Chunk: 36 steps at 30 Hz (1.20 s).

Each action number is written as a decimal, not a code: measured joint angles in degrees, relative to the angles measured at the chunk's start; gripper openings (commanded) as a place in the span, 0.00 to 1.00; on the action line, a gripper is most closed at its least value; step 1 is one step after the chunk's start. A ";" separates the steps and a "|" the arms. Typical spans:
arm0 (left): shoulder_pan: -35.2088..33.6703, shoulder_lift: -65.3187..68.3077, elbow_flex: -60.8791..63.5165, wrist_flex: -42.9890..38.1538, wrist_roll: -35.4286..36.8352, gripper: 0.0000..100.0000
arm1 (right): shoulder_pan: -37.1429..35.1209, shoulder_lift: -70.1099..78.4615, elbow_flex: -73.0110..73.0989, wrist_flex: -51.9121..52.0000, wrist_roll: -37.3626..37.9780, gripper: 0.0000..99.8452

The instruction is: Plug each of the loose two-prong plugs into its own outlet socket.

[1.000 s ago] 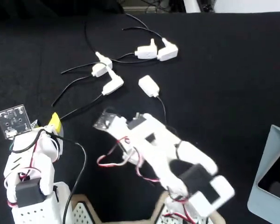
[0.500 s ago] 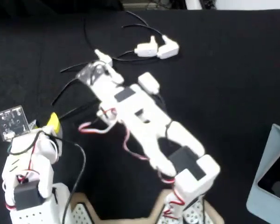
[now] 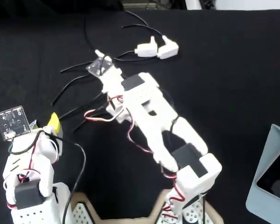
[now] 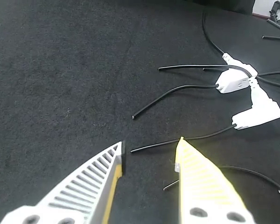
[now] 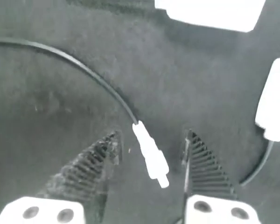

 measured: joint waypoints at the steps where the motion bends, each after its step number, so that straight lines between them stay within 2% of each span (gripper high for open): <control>1: 0.00 0.00 0.00 0.00 0.00 0.19 | 0.09 0.00 0.00 1.05 0.70 0.21; 10: -0.09 0.00 0.00 0.00 0.00 0.19 | 0.70 7.74 -1.32 3.96 1.85 0.21; 17: -0.09 0.00 0.00 0.00 0.00 0.19 | 3.60 11.16 -5.19 4.57 1.85 0.06; 20: -0.09 0.00 0.00 0.00 0.00 0.19 | 4.57 11.25 -5.27 4.57 3.25 0.02; 26: -0.09 0.00 0.00 0.00 0.00 0.19 | 5.45 11.43 -5.36 6.86 5.27 0.08; 36: -0.09 0.00 0.00 0.00 0.00 0.19 | 5.45 11.52 -5.63 12.22 5.45 0.08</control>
